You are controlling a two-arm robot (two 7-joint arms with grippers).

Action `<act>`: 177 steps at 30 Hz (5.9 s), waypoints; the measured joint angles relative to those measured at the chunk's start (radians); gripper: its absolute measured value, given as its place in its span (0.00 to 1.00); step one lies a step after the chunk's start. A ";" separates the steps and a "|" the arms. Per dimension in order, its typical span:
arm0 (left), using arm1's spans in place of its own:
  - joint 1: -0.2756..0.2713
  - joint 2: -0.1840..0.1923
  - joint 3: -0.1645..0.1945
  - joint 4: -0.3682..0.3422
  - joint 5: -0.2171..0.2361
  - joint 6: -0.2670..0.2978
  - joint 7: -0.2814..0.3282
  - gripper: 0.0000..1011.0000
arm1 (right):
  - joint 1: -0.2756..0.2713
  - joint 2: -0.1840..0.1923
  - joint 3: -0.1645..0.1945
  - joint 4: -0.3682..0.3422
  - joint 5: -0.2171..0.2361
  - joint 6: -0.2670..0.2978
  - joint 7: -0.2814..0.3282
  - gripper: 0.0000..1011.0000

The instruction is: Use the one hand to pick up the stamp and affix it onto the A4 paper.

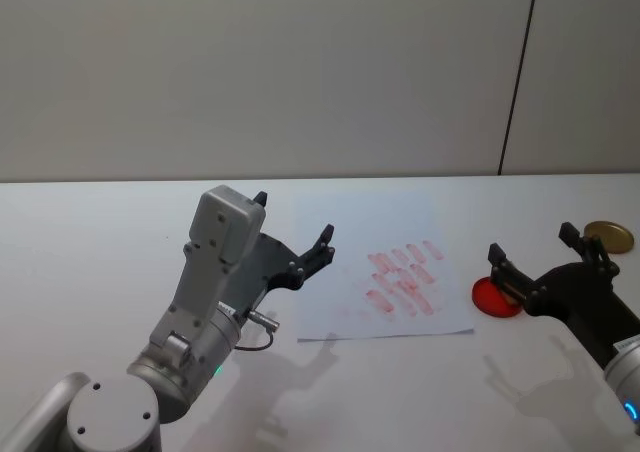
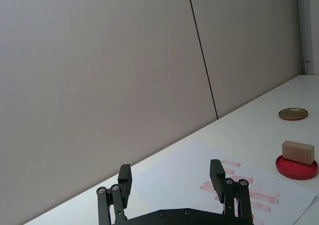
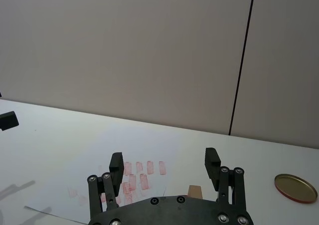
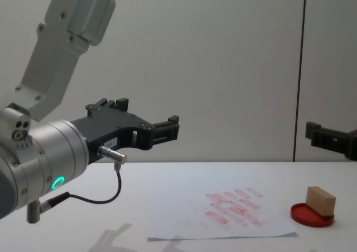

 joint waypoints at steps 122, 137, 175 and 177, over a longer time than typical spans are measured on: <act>0.000 0.000 0.000 0.000 0.000 0.000 0.000 0.98 | 0.349 -0.170 -0.006 0.435 -0.018 0.420 -0.033 0.36; 0.000 0.000 0.000 0.000 0.000 0.000 0.000 0.98 | 0.348 -0.171 -0.008 0.447 -0.038 0.419 -0.036 0.22; 0.000 0.000 0.000 0.000 0.000 0.000 0.000 0.98 | 0.367 -0.185 -0.020 0.436 -0.113 0.368 -0.014 0.22; 0.000 0.000 0.000 0.000 0.000 0.000 0.000 0.98 | 0.363 -0.184 -0.023 0.407 -0.124 0.358 -0.011 0.22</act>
